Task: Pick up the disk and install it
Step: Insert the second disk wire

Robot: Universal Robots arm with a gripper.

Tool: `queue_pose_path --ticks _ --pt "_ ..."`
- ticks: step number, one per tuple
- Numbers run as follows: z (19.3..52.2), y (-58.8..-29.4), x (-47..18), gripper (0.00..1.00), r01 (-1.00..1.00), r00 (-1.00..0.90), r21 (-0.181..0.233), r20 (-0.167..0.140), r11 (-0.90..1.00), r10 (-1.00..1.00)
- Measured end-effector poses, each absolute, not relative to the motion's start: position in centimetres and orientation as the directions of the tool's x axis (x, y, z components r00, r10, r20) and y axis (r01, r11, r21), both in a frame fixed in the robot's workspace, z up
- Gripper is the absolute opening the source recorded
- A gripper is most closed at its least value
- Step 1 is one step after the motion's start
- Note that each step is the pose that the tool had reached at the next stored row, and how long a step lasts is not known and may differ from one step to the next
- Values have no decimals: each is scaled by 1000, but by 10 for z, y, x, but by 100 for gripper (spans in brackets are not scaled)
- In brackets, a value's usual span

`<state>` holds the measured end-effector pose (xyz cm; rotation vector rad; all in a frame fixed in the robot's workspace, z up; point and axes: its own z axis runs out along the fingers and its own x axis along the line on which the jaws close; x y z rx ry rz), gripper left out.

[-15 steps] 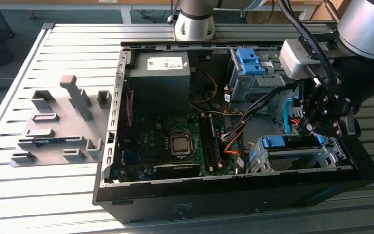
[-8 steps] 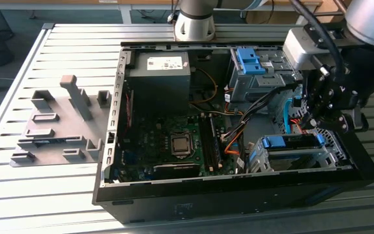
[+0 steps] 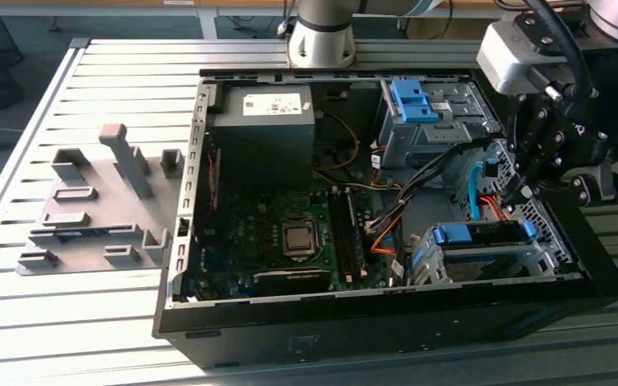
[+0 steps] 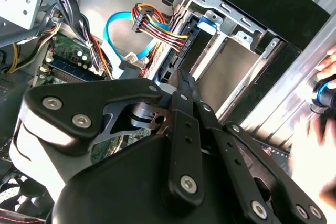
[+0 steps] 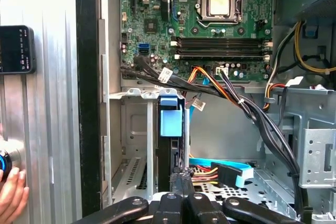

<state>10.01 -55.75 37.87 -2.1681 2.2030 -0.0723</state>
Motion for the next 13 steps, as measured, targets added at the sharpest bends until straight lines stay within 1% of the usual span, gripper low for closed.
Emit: queue_pose_path --ticks 13 --pt "379 -557 98 11 -998 -16 -68 -3 16 -1000"
